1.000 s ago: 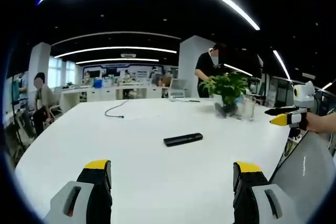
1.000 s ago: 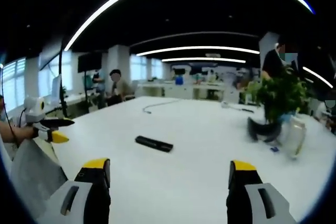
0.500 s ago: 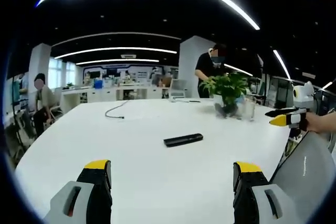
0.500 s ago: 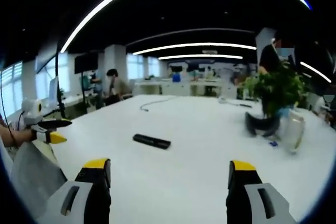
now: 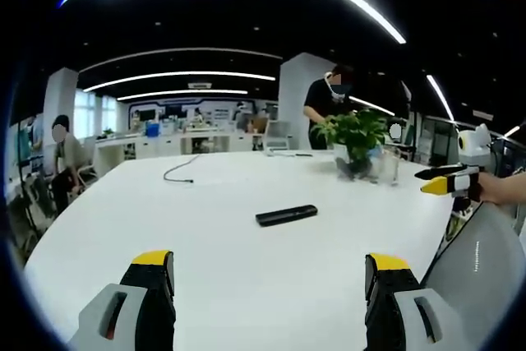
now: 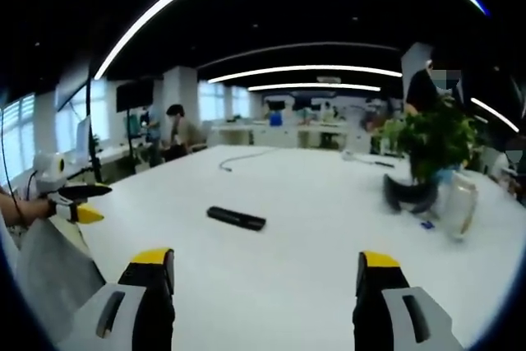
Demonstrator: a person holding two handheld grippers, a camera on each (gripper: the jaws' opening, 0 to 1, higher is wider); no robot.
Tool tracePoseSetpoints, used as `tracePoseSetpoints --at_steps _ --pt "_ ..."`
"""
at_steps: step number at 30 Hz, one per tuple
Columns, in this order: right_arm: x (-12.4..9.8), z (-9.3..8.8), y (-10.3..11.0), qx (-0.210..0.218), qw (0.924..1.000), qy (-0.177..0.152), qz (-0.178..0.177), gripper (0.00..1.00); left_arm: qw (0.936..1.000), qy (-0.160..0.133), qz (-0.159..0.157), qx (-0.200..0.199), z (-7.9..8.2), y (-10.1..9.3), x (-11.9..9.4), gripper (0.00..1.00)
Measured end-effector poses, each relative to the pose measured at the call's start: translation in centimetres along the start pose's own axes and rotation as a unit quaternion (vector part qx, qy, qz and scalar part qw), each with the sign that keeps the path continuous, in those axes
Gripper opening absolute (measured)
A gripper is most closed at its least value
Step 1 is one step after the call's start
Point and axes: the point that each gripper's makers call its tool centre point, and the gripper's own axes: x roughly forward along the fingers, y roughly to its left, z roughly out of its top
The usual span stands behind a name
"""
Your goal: Press the specified remote control buttons in sequence, fully releasing each button before pressing the next.
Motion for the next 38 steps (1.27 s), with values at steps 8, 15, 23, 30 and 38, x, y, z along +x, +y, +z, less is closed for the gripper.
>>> tracePoseSetpoints --at_steps 8,15,23,30,38 --pt "0.08 -0.10 0.04 -0.002 1.0000 0.004 0.001 0.90 1.0000 -0.001 0.002 0.000 0.07 0.06 -0.02 1.00" --pt "0.04 -0.10 0.08 -0.003 1.0000 0.005 0.001 0.90 1.0000 0.003 -0.002 0.002 -0.06 -0.10 0.03 0.99" --pt "-0.10 -0.14 -0.19 0.001 1.0000 0.004 -0.003 0.89 1.0000 0.003 -0.006 0.000 -0.05 -0.26 0.04 0.99" --pt "-0.03 -0.15 0.09 -0.005 1.0000 0.008 -0.001 0.88 1.0000 0.005 -0.007 0.002 -0.12 -0.25 0.05 0.99" --pt "0.00 -0.20 0.23 -0.007 0.9999 0.011 0.001 0.87 1.0000 0.007 -0.005 0.002 -0.21 -0.16 0.02 0.99"
